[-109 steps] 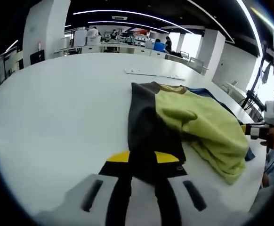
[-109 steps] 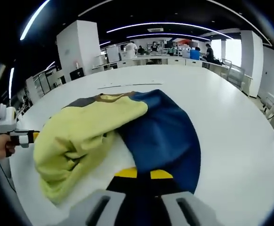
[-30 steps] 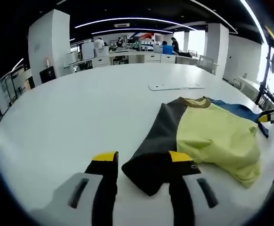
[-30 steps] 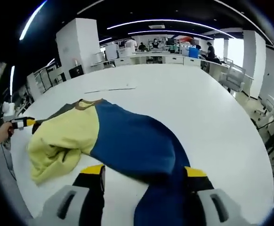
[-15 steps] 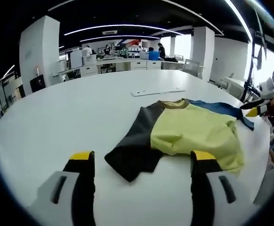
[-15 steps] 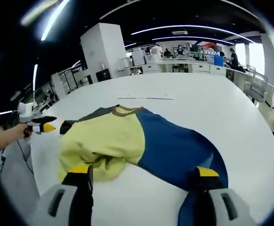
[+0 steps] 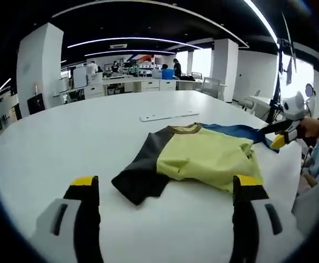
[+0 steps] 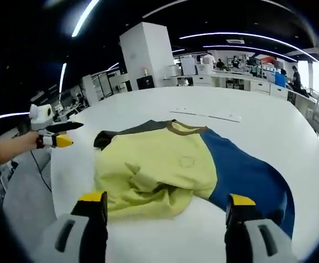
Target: Fold the garment on the visible template until the final outline fits inside the template.
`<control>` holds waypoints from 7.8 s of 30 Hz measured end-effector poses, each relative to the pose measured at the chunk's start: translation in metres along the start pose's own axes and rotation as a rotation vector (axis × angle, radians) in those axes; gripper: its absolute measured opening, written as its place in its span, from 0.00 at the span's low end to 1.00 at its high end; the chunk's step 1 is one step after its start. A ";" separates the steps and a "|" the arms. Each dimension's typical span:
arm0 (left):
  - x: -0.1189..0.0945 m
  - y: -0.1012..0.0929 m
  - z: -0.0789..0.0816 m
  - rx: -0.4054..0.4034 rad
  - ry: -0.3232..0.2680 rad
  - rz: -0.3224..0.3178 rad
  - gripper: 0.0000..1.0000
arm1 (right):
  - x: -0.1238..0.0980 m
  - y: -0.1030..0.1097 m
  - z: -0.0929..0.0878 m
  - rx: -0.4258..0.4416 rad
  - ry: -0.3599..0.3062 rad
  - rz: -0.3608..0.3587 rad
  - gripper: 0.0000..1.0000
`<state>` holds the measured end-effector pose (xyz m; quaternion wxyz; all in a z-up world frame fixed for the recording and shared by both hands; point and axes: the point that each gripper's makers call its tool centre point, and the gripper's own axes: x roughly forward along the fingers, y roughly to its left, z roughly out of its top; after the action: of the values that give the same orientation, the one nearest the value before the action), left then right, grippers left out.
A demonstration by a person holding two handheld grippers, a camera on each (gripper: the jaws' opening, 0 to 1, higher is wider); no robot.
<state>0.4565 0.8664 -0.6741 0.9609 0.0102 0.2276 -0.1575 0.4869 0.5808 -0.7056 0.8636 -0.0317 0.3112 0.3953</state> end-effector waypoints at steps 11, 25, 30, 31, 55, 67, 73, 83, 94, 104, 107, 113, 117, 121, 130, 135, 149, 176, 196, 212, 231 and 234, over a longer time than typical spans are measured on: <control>-0.019 -0.017 0.003 0.002 -0.011 -0.034 0.99 | 0.025 0.071 -0.009 -0.147 0.046 0.139 0.85; -0.043 -0.028 0.000 -0.035 -0.029 -0.056 0.99 | 0.047 0.129 -0.041 -0.254 0.115 0.244 0.71; -0.048 -0.034 -0.005 0.008 -0.021 -0.055 0.97 | 0.057 0.131 -0.053 -0.341 0.154 0.173 0.58; -0.048 -0.035 -0.005 0.013 -0.019 -0.056 0.96 | 0.060 0.132 -0.055 -0.353 0.160 0.163 0.57; -0.057 -0.045 -0.024 -0.058 -0.004 -0.080 0.81 | 0.070 0.105 -0.046 -0.355 0.193 0.051 0.05; -0.055 -0.052 -0.023 -0.052 -0.008 -0.111 0.77 | 0.056 0.095 0.023 -0.348 0.119 0.048 0.00; -0.054 -0.054 -0.023 -0.050 -0.009 -0.121 0.76 | 0.061 0.077 0.046 -0.344 0.092 0.019 0.00; -0.050 -0.061 -0.026 -0.045 0.007 -0.145 0.75 | 0.073 0.048 0.083 -0.271 0.062 -0.017 0.00; -0.037 -0.068 -0.023 -0.049 0.012 -0.169 0.74 | 0.107 0.016 0.100 -0.149 0.096 -0.002 0.00; -0.023 -0.080 -0.023 -0.061 0.018 -0.200 0.74 | 0.138 0.010 0.084 -0.067 0.182 0.083 0.00; -0.020 -0.083 -0.026 -0.067 0.024 -0.208 0.73 | 0.145 0.005 0.076 -0.098 0.219 0.074 0.00; -0.017 -0.093 -0.034 -0.081 0.041 -0.225 0.73 | 0.154 -0.004 0.054 -0.104 0.288 0.065 0.02; -0.016 -0.098 -0.035 -0.099 0.042 -0.231 0.72 | 0.156 -0.007 0.044 -0.148 0.319 0.054 0.06; -0.015 -0.101 -0.036 -0.103 0.041 -0.237 0.72 | 0.158 -0.011 0.044 -0.168 0.320 0.053 0.12; -0.018 -0.104 -0.031 -0.091 0.032 -0.234 0.71 | 0.121 -0.015 0.081 -0.065 0.211 0.043 0.41; -0.018 -0.106 -0.027 -0.076 0.030 -0.230 0.70 | 0.089 -0.025 0.088 -0.076 0.181 0.018 0.48; 0.000 -0.115 -0.015 -0.092 0.009 -0.221 0.58 | 0.030 -0.028 0.047 -0.067 0.178 0.019 0.47; 0.062 -0.140 -0.016 -0.079 0.069 -0.230 0.34 | 0.028 -0.043 -0.017 -0.094 0.181 0.051 0.27; 0.109 -0.147 -0.035 -0.010 0.159 -0.188 0.25 | 0.052 -0.045 -0.019 -0.061 0.140 0.073 0.17; 0.129 -0.122 -0.043 0.013 0.186 -0.113 0.11 | 0.053 -0.047 -0.020 -0.056 0.132 0.074 0.13; 0.133 -0.120 -0.044 0.341 0.197 -0.044 0.07 | 0.055 -0.046 -0.018 -0.045 0.125 0.066 0.07; 0.132 -0.119 -0.044 0.325 0.200 -0.055 0.05 | 0.055 -0.045 -0.018 -0.045 0.125 0.067 0.03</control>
<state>0.5130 0.7176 -0.7657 0.9146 0.1746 0.2936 -0.2164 0.5363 0.5807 -0.7596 0.8278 -0.0653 0.3564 0.4284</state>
